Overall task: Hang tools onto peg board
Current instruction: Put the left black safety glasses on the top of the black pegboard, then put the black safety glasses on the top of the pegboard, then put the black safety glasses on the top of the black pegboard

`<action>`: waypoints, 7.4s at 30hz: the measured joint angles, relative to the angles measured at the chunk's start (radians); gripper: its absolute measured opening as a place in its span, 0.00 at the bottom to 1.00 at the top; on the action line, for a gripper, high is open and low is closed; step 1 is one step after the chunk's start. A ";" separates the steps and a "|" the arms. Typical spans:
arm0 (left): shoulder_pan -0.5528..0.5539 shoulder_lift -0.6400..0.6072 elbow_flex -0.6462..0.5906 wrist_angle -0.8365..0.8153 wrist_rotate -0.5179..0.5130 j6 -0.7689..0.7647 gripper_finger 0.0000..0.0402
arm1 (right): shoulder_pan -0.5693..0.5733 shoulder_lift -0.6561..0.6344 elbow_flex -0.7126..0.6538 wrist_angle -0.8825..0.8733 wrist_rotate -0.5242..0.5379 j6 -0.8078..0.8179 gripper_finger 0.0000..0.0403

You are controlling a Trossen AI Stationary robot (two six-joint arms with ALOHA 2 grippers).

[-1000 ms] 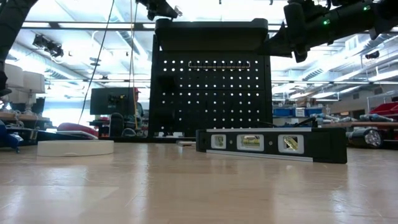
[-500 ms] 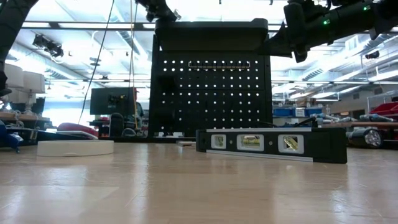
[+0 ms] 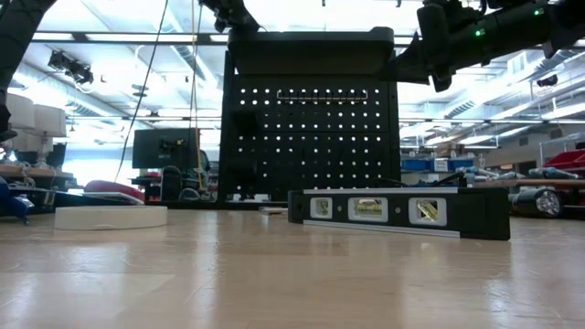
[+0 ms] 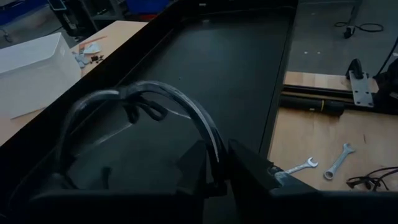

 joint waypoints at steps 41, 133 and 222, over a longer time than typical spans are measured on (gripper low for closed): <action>-0.040 -0.005 -0.001 0.062 -0.042 0.081 0.29 | 0.000 0.000 0.000 0.006 0.000 -0.013 0.12; -0.948 -0.667 -1.907 1.650 -0.718 -0.314 0.23 | -0.161 0.520 0.353 -0.808 -0.334 -0.159 0.14; -0.949 -0.666 -1.906 1.630 -0.726 -0.231 0.23 | 0.407 0.449 0.596 -1.495 -0.267 0.281 0.51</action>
